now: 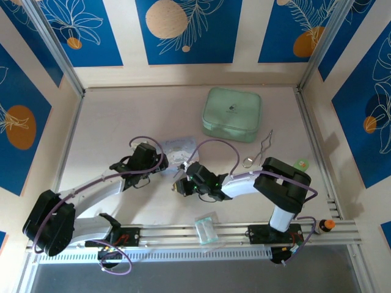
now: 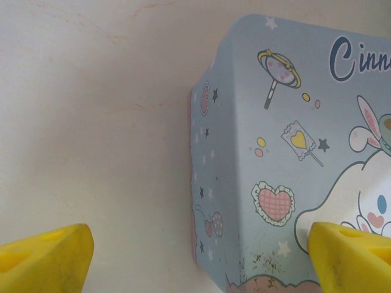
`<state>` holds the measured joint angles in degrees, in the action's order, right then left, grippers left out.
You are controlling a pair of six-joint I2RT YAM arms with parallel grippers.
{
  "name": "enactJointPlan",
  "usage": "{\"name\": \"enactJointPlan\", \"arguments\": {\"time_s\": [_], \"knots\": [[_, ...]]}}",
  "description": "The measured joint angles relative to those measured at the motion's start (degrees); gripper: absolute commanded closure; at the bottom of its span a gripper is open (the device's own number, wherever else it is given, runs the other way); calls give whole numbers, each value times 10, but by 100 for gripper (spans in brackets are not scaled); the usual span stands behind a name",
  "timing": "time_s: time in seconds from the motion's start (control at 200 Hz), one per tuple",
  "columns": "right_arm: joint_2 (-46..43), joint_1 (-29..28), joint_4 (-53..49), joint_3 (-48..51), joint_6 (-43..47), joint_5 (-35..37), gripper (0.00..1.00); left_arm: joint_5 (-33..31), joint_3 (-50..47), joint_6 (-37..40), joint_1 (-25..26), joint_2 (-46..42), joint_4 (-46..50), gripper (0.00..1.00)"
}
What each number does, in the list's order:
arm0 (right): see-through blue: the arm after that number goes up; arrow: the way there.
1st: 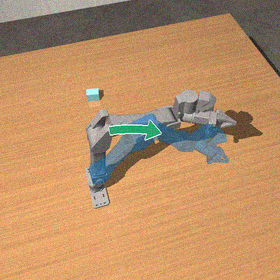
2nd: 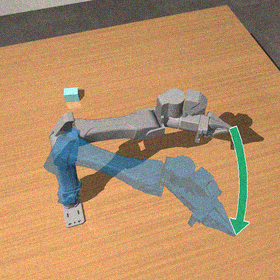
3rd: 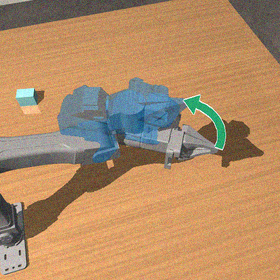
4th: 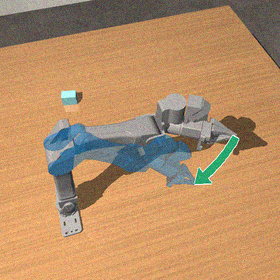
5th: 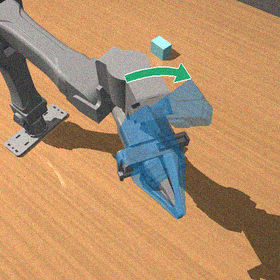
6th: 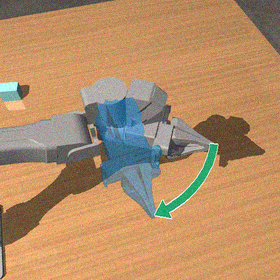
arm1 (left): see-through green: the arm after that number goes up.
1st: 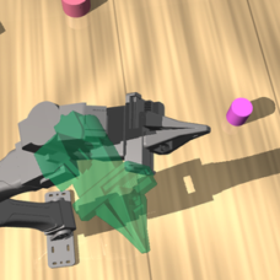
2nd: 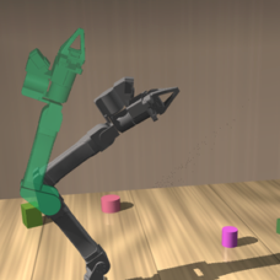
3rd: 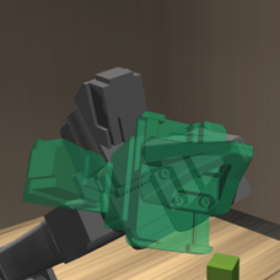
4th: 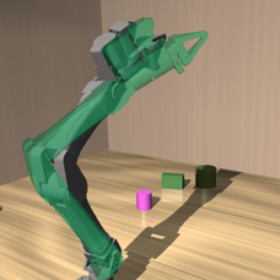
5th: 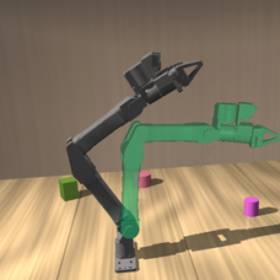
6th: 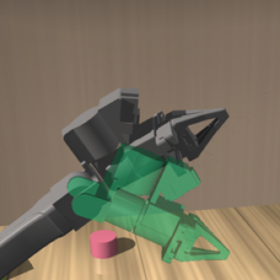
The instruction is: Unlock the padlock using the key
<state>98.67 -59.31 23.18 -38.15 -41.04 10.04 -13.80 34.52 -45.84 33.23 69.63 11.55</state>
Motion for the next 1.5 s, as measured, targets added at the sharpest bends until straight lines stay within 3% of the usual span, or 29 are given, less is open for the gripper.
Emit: {"name": "enactJointPlan", "arguments": {"time_s": [0.33, 0.695, 0.976, 1.171, 1.501], "knots": [[-2, 12, 28, 19, -33, -30, 95, -19, 16, 63, 0, -8, 26, 11], [-12, 33, 69, 52, -56, -60, 97, -12, 72, 385, 20, -48, 30, 14], [-12, 41, 82, 61, -73, -69, 97, -23, 75, 523, 85, 16, 30, 15], [-12, 41, 86, 65, -81, -69, 97, -36, 94, 581, 113, 62, 15, 19], [-12, 43, 95, 69, -90, -68, 97, -61, 113, 613, 129, 89, 5, 20]]}}
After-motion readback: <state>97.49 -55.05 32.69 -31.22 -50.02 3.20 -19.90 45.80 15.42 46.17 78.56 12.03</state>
